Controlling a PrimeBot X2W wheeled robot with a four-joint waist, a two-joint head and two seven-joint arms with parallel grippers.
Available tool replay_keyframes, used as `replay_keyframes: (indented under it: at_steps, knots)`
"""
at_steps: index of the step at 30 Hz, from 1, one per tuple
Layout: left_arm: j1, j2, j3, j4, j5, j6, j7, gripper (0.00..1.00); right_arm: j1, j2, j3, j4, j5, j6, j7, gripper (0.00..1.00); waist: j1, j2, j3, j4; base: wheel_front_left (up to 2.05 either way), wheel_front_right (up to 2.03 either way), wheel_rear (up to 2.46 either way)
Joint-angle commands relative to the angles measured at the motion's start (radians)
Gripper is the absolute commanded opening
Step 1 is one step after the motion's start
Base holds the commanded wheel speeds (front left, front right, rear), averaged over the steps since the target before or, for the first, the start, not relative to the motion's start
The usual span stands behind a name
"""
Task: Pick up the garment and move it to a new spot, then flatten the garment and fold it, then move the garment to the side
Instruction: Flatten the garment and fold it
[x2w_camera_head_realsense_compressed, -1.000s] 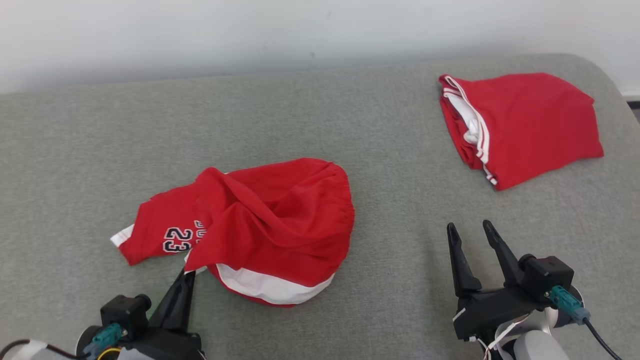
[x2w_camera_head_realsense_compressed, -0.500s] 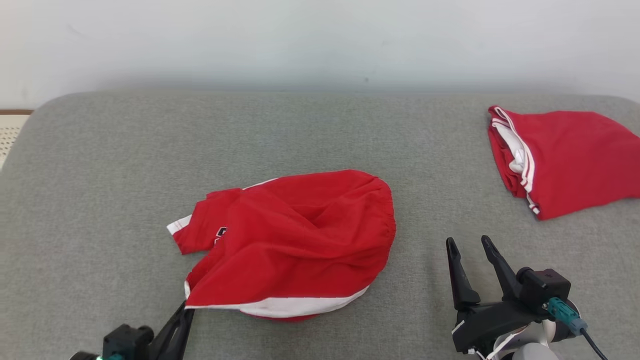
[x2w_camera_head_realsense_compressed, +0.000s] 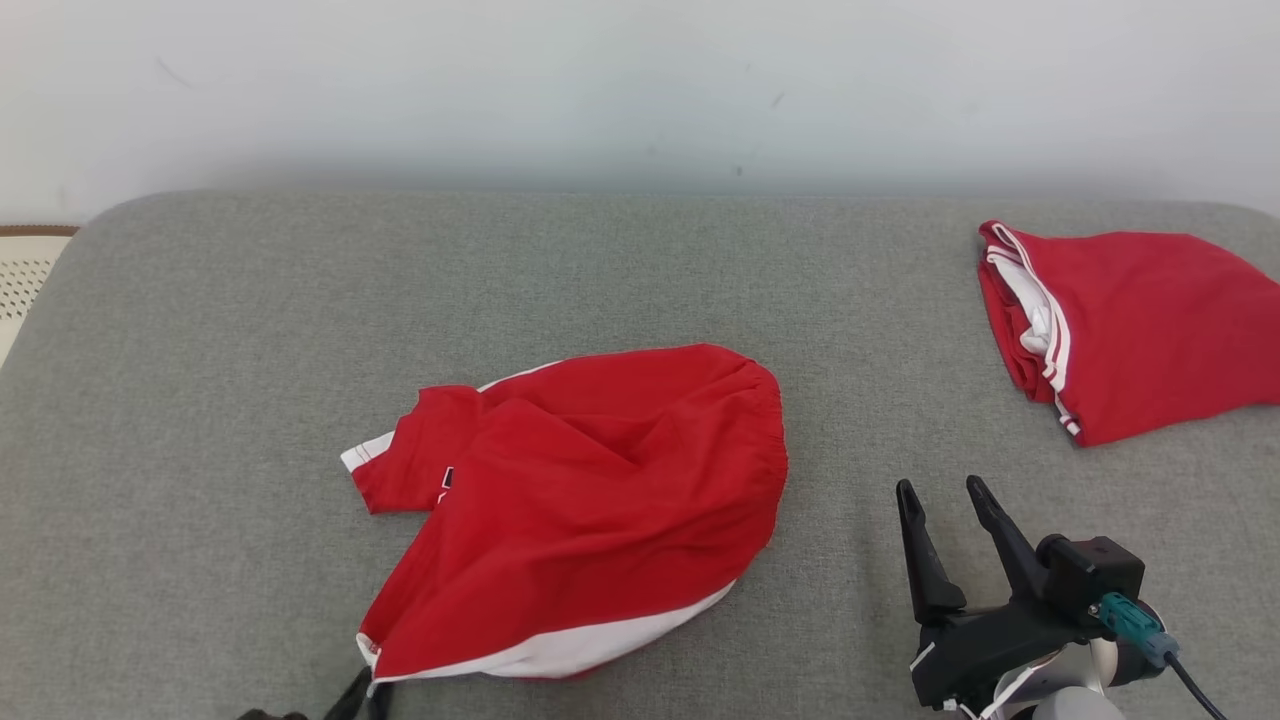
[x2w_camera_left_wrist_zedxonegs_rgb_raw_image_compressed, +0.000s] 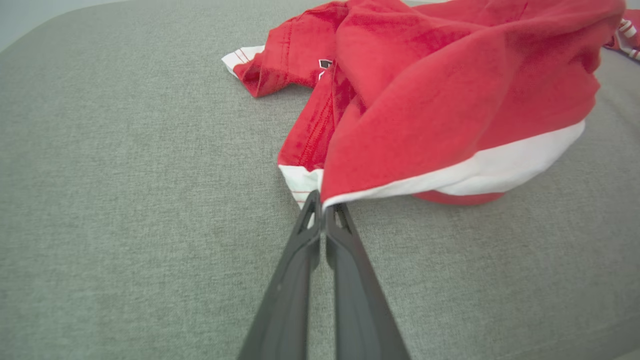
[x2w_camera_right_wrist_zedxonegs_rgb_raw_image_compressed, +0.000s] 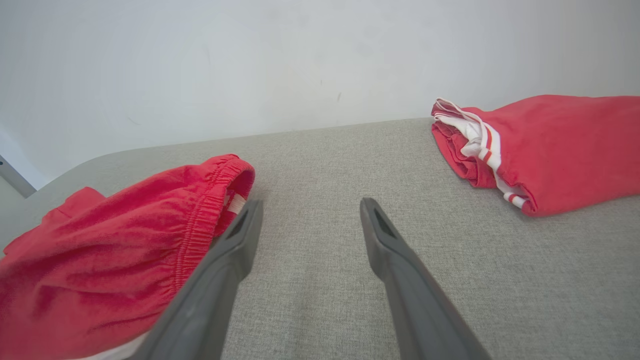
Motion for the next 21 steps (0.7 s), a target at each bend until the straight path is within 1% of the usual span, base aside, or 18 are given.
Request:
replay_keyframes:
  at_steps: [1,5,9,15,21]
  knots:
    - [0.021,-0.004,-0.002,0.008,-0.005,0.006,-0.008,1.00,0.011,-0.006,-0.001,-0.004,0.005,-0.001,0.004,1.00,0.0000,0.0000,-0.002,0.003,0.00,0.00,0.00]
    - [0.035,-0.019,-0.005,0.017,-0.017,0.008,-0.026,1.00,0.016,-0.008,-0.006,-0.008,0.004,-0.001,0.005,1.00,0.0000,0.0000,-0.010,0.016,0.00,0.00,0.00]
    - [0.057,-0.028,0.002,0.011,-0.029,0.020,-0.050,1.00,0.020,-0.009,-0.008,-0.012,0.002,-0.001,0.009,1.00,0.0000,0.0000,-0.017,0.030,0.00,0.00,0.00]
    - [0.086,-0.030,0.043,-0.044,-0.035,0.065,-0.106,1.00,0.028,-0.007,-0.012,-0.019,-0.004,-0.001,0.014,1.00,0.0000,0.0000,-0.028,0.045,0.00,0.00,0.00]
    - [0.093,-0.033,0.085,-0.077,-0.028,0.089,-0.150,1.00,0.035,-0.010,0.011,-0.018,0.014,-0.001,0.033,1.00,0.0000,0.0000,-0.038,0.048,0.00,0.00,0.00]
